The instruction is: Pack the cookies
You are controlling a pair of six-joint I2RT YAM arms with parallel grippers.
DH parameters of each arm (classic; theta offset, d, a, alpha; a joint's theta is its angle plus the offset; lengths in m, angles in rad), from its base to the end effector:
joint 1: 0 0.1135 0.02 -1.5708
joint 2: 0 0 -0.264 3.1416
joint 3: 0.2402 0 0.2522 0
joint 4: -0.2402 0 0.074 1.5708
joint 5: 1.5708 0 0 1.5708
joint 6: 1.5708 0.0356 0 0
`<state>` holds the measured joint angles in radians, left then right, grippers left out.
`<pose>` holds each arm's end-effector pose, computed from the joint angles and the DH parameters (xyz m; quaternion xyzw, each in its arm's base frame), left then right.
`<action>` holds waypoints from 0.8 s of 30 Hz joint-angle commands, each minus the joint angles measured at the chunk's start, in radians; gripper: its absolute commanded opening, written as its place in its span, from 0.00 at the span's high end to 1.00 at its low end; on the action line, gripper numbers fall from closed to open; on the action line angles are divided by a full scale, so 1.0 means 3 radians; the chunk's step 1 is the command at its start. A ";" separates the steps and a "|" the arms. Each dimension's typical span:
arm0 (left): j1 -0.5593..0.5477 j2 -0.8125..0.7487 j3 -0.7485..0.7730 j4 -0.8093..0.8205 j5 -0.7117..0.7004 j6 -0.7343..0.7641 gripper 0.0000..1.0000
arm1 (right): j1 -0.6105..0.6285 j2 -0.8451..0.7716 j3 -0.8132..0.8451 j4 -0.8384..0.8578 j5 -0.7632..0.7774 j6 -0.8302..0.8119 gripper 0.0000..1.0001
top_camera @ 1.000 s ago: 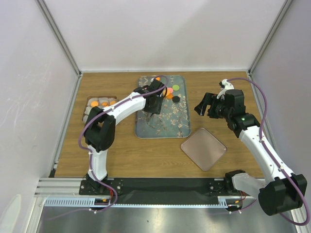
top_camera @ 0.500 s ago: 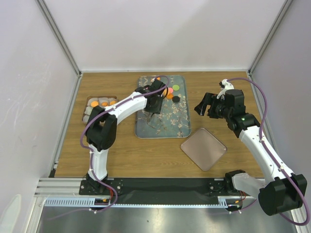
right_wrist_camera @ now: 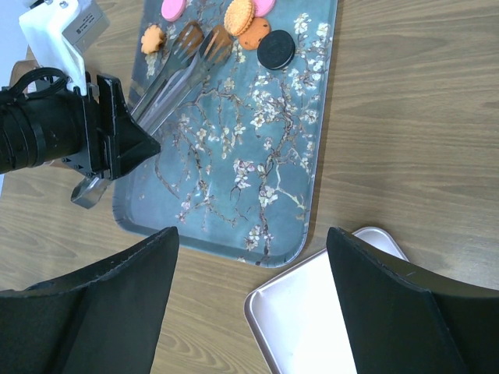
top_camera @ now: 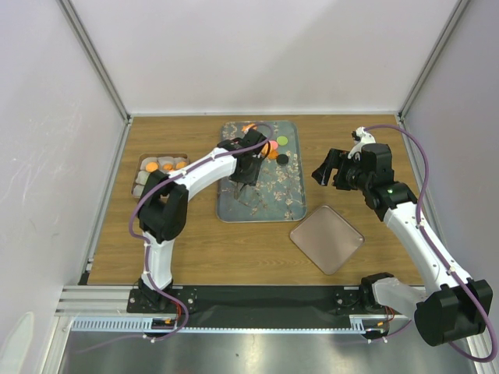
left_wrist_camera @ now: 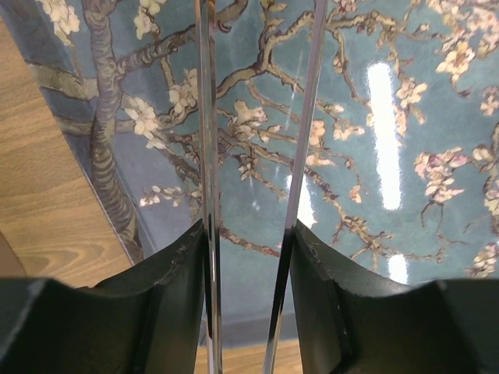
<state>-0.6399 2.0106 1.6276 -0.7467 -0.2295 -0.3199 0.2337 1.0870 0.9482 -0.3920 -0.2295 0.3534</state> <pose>0.3485 -0.2493 0.2182 0.1297 0.9610 -0.0012 0.2444 0.2334 0.0639 0.3177 -0.0052 0.8640 0.2379 0.4437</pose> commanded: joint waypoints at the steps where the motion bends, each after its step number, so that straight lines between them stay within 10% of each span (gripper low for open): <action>1: -0.0055 -0.0060 0.0240 -0.0067 -0.0089 0.0115 0.52 | 0.0004 -0.0095 0.0045 0.0033 -0.0002 -0.0048 0.16; 24: -0.0122 0.0109 0.0430 -0.0272 -0.0314 0.0217 0.65 | 0.0003 -0.0095 0.0045 0.0038 -0.0012 -0.0048 0.16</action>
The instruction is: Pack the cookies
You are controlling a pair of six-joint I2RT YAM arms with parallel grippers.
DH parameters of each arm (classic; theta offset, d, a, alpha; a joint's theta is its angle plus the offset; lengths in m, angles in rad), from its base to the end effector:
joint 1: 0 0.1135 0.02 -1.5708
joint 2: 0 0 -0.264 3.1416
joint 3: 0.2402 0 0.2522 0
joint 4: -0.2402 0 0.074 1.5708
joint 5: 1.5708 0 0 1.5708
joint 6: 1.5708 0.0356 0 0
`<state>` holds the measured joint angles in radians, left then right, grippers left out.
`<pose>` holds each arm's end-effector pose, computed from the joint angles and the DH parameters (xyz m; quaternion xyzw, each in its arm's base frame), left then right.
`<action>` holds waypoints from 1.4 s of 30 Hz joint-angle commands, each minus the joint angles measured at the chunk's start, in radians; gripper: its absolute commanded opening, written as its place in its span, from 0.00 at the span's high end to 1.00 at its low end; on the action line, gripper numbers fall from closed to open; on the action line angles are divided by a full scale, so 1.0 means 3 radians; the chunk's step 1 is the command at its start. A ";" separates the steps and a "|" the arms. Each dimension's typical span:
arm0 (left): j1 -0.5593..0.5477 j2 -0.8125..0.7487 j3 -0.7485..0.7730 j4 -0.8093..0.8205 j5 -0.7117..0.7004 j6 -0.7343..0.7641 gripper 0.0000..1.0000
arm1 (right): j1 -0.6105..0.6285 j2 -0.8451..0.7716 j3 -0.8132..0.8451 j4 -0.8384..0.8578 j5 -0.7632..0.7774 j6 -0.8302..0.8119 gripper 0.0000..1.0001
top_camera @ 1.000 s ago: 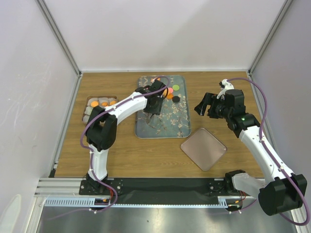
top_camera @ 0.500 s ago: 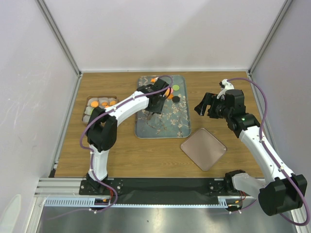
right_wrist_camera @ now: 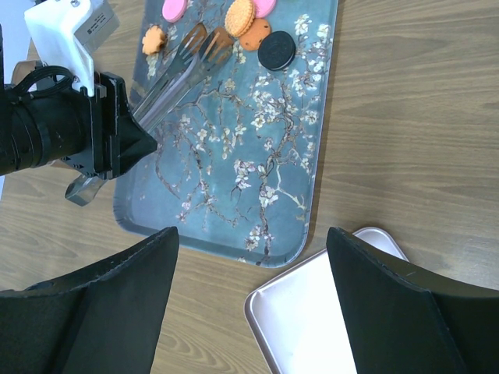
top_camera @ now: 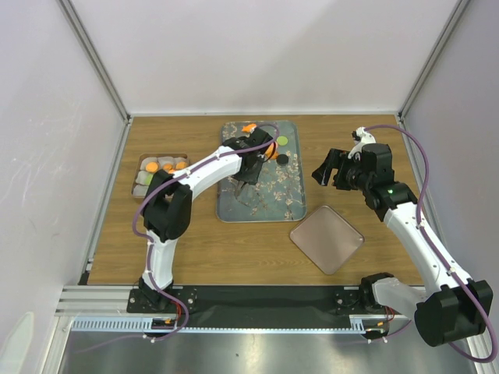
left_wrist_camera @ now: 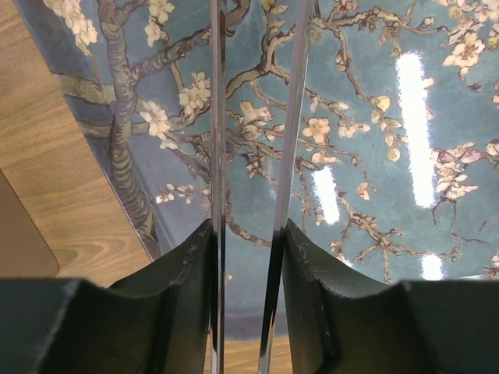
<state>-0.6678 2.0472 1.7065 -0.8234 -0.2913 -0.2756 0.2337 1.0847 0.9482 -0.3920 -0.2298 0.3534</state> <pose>0.3477 -0.2612 0.2235 0.1601 0.9562 0.0358 0.2426 0.2329 0.0638 0.3182 -0.0054 0.8634 0.2383 0.4447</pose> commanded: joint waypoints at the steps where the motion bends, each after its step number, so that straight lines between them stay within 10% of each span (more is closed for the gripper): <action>1: -0.0029 -0.0069 0.0156 -0.0022 -0.0118 0.0065 0.66 | -0.0002 -0.0093 0.0045 0.0033 -0.0006 -0.0053 0.16; 24: 0.0114 -0.1766 -0.0906 -0.0093 -0.0323 -0.0129 0.65 | 0.0014 -0.0067 0.0045 0.0049 -0.0057 -0.0043 0.16; 42: 0.1402 -0.3193 -0.2252 -0.0318 -0.0113 -0.0472 0.66 | 0.0147 0.0097 0.0020 0.0146 -0.0308 0.0029 0.17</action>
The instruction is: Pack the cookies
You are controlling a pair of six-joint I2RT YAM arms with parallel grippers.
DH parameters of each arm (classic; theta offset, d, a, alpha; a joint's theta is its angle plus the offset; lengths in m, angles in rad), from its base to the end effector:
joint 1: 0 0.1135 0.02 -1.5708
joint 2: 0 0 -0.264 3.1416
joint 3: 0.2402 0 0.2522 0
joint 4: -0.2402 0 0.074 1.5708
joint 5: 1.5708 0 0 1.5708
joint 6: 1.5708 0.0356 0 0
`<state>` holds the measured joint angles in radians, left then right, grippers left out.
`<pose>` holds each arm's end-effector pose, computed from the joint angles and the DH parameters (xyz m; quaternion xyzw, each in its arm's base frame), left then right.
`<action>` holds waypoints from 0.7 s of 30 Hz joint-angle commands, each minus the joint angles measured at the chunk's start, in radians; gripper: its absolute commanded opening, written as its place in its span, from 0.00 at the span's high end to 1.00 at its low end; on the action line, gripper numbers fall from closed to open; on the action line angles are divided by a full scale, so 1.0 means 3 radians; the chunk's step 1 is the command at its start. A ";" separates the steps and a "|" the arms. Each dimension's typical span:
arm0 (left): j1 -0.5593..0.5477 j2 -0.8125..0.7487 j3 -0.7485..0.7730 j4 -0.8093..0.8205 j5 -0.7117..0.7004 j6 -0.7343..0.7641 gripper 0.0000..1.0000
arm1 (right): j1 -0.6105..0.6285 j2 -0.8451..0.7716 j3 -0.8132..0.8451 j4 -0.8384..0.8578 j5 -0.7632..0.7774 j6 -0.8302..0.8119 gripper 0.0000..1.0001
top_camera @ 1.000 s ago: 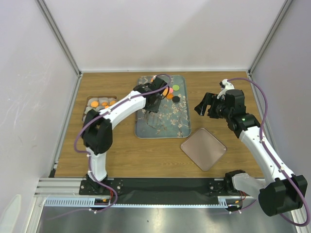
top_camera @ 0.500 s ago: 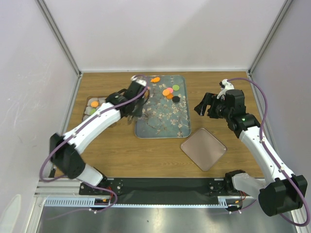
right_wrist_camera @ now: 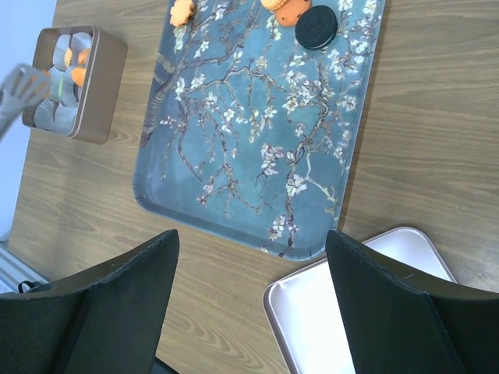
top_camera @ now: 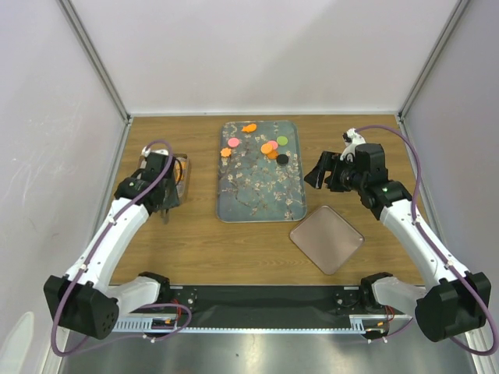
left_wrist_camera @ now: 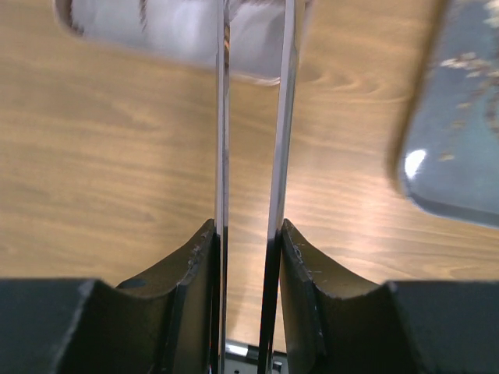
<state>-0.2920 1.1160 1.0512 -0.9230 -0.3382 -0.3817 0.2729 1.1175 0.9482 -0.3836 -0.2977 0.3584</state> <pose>0.2060 -0.0496 0.3049 -0.0906 0.9410 0.0585 0.3206 0.2359 0.0769 0.3120 -0.0353 0.8659 0.2727 0.4179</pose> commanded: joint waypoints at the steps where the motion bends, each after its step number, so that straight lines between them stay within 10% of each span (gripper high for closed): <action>1: 0.0246 -0.0095 -0.0078 0.0019 0.0048 -0.0103 0.66 | 0.0016 -0.0013 0.0015 0.0113 -0.0076 0.0007 0.17; 21: 0.1101 0.0140 -0.0180 0.0162 0.0023 -0.0068 0.67 | 0.0016 -0.0084 -0.0016 0.0118 -0.0076 0.0017 0.18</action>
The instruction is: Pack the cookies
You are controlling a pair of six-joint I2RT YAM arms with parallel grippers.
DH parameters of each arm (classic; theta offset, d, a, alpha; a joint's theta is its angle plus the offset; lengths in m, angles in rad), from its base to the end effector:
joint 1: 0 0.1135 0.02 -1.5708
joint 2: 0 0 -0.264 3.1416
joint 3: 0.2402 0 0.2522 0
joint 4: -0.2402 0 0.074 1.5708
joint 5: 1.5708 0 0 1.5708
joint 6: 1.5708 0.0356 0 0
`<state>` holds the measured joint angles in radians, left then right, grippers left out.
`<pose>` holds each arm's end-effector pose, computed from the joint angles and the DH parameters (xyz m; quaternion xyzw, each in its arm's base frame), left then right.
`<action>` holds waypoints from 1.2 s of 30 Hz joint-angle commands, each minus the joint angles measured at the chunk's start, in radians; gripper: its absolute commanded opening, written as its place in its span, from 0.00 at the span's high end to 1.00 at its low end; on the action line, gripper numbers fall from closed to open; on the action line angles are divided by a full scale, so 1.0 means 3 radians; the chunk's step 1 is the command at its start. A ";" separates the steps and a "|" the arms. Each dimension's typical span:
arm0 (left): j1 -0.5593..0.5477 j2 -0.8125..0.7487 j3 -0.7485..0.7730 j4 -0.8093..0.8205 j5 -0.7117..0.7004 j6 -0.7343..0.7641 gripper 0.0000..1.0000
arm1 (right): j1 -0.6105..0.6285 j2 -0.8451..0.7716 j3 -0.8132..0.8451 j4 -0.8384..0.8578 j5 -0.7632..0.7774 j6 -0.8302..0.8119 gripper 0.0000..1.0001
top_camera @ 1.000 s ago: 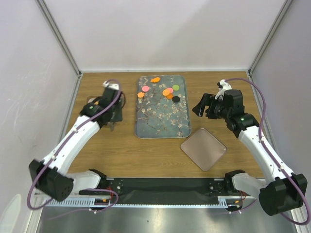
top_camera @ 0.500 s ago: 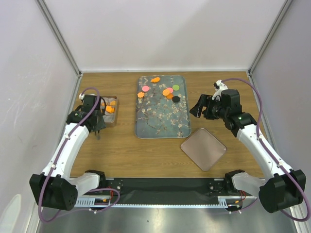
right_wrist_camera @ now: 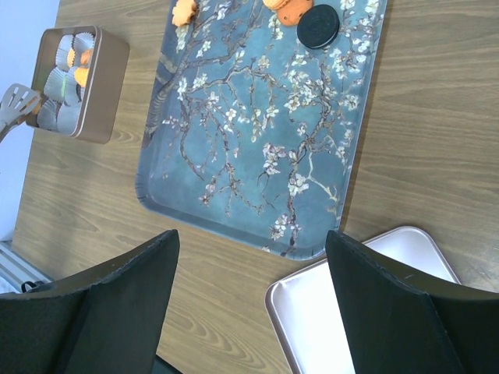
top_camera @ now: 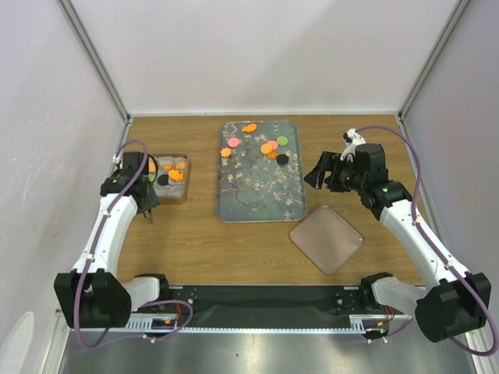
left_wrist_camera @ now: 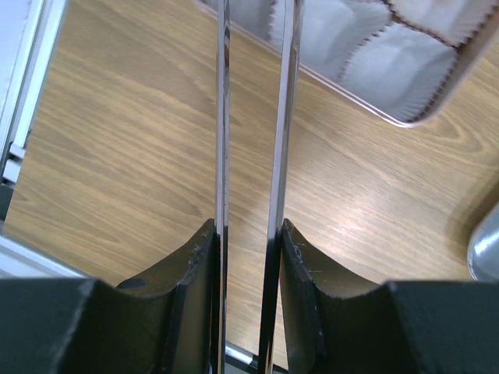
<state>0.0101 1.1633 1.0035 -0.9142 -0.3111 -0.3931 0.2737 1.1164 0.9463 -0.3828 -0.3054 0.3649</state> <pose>0.2181 0.0131 0.2813 -0.2291 0.9306 0.1012 0.2670 0.2355 0.0772 0.3117 -0.0347 0.8656 0.2773 0.4156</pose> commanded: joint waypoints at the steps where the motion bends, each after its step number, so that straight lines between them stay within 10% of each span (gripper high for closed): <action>1: 0.0109 -0.0017 -0.0026 0.0133 -0.0098 -0.0029 0.67 | 0.0013 -0.0081 -0.0010 0.0115 -0.0056 -0.0004 0.18; 36: 0.0247 -0.0104 -0.0129 0.0128 -0.0011 -0.0024 0.54 | -0.0033 -0.0086 0.0001 0.0110 -0.0056 -0.0004 0.17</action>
<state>0.0689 1.1675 0.9348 -0.8619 -0.3099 -0.3923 0.2684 1.1133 0.9463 -0.3828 -0.3058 0.3649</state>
